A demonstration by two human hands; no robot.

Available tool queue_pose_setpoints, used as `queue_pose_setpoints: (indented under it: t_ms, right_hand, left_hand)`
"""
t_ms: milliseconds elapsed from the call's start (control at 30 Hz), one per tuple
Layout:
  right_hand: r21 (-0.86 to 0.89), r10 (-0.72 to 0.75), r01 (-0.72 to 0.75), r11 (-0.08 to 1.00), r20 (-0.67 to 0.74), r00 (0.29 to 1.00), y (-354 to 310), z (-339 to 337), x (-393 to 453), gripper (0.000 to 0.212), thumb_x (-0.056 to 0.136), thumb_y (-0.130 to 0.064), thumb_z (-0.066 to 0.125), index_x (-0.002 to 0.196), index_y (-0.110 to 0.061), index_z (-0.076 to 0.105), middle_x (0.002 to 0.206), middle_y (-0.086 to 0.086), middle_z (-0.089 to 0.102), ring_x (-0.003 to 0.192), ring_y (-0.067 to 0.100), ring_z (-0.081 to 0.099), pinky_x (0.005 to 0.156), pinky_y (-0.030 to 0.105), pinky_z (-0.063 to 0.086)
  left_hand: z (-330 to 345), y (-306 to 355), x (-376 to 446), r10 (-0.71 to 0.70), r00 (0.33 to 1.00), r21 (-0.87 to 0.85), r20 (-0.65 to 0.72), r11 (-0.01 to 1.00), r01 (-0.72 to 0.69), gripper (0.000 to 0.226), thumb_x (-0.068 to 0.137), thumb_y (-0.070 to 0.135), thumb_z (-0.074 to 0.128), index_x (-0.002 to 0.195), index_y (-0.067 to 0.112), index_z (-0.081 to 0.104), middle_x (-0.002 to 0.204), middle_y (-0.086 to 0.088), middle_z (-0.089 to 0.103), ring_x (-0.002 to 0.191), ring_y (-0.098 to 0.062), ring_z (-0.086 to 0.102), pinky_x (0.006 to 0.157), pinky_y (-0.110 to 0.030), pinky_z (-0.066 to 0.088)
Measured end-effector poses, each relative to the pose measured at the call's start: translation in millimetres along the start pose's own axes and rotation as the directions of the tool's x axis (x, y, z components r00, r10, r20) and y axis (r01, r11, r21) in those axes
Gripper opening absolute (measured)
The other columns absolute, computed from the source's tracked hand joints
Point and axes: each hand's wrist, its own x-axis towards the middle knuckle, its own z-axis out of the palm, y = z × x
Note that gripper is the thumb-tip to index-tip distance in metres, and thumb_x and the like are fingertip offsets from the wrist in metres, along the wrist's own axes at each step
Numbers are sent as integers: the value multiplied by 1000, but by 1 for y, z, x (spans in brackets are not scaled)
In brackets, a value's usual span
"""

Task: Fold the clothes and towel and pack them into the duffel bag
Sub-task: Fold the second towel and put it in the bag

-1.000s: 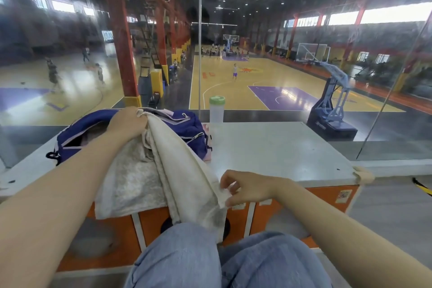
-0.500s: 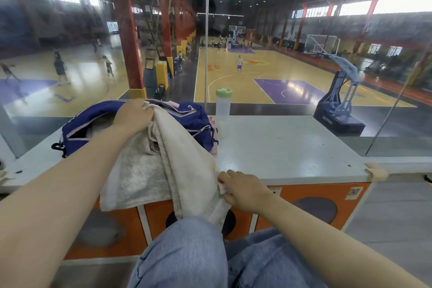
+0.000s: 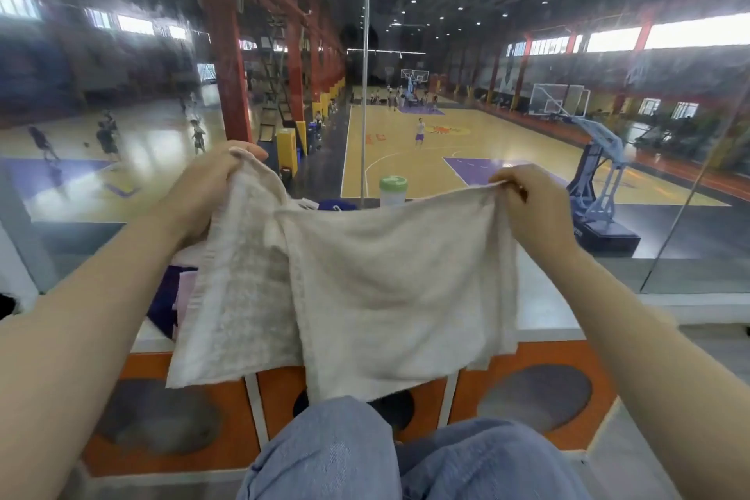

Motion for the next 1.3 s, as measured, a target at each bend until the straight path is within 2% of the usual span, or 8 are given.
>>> queue_pose_setpoints:
  t_ms: [100, 200, 433, 633, 933, 1067, 1167, 1300]
  right_hand:
    - [182, -1, 18, 983, -93, 996, -18, -25, 21, 36, 85, 3, 45, 96, -20, 71, 100, -4, 68, 100, 16, 62, 88, 16, 44]
    - [431, -14, 36, 902, -54, 998, -47, -40, 29, 38, 88, 4, 49, 87, -29, 67, 93, -8, 68, 91, 10, 63, 85, 27, 51]
    - [741, -59, -159, 652, 259, 964, -118, -25, 14, 31, 88, 13, 51, 97, -17, 56, 98, 10, 69, 88, 14, 68, 81, 29, 53]
    - [767, -142, -280, 577, 432, 891, -132, -9, -8, 26, 90, 11, 49, 96, -11, 61, 70, -9, 59, 59, 5, 52, 53, 14, 44]
    - [788, -103, -313, 530, 427, 898, -133, -4, -14, 21, 89, 4, 58, 95, -16, 61, 84, -1, 63, 63, 9, 58, 58, 21, 50]
    - [718, 1, -294, 631, 378, 926, -131, 1, -14, 29, 81, -12, 73, 93, -21, 49, 88, -1, 52, 60, 16, 54, 60, 37, 51]
    - [598, 43, -296, 745, 400, 916, -128, 0, -16, 33, 86, -26, 73, 84, -18, 41, 78, 4, 50, 52, 13, 51, 50, 33, 45]
    - [631, -32, -327, 703, 488, 872, -129, -5, -25, 22, 98, -32, 52, 84, -16, 50, 66, -10, 58, 57, 3, 55, 57, 23, 47]
  left_hand:
    - [1, 28, -5, 105, 994, 62, 9, 992, -106, 32, 103, 29, 37, 107, 33, 69, 112, 18, 62, 99, 4, 57, 75, -18, 47]
    - [6, 51, -10, 211, 969, 23, 126, 976, -216, 30, 103, 34, 40, 110, 40, 68, 113, 11, 66, 109, -10, 60, 89, -31, 48]
    - [65, 85, -28, 296, 908, -332, 297, 923, -193, 8, 89, 23, 61, 95, 17, 61, 77, 1, 66, 69, -13, 61, 64, -27, 50]
    - [91, 79, -42, 336, 898, -250, 285, 930, -268, 11, 90, 25, 64, 90, 14, 62, 79, 11, 64, 75, -7, 61, 70, -23, 49]
    - [92, 69, -43, 223, 891, -202, 395, 967, -152, 27, 91, 27, 63, 113, 13, 59, 106, -1, 70, 94, -20, 66, 83, -34, 51]
    - [89, 69, -43, 184, 861, -190, 474, 976, -105, 32, 94, 23, 60, 126, 20, 58, 108, -2, 73, 100, -18, 69, 79, -25, 54]
    - [89, 68, -42, 210, 891, -125, 403, 977, -174, 25, 91, 24, 66, 115, 21, 67, 107, 2, 72, 98, -11, 68, 83, -22, 54]
    - [92, 65, -38, 208, 921, -139, 329, 975, -171, 8, 89, 18, 68, 96, 20, 64, 91, 2, 68, 81, -12, 64, 74, -28, 52]
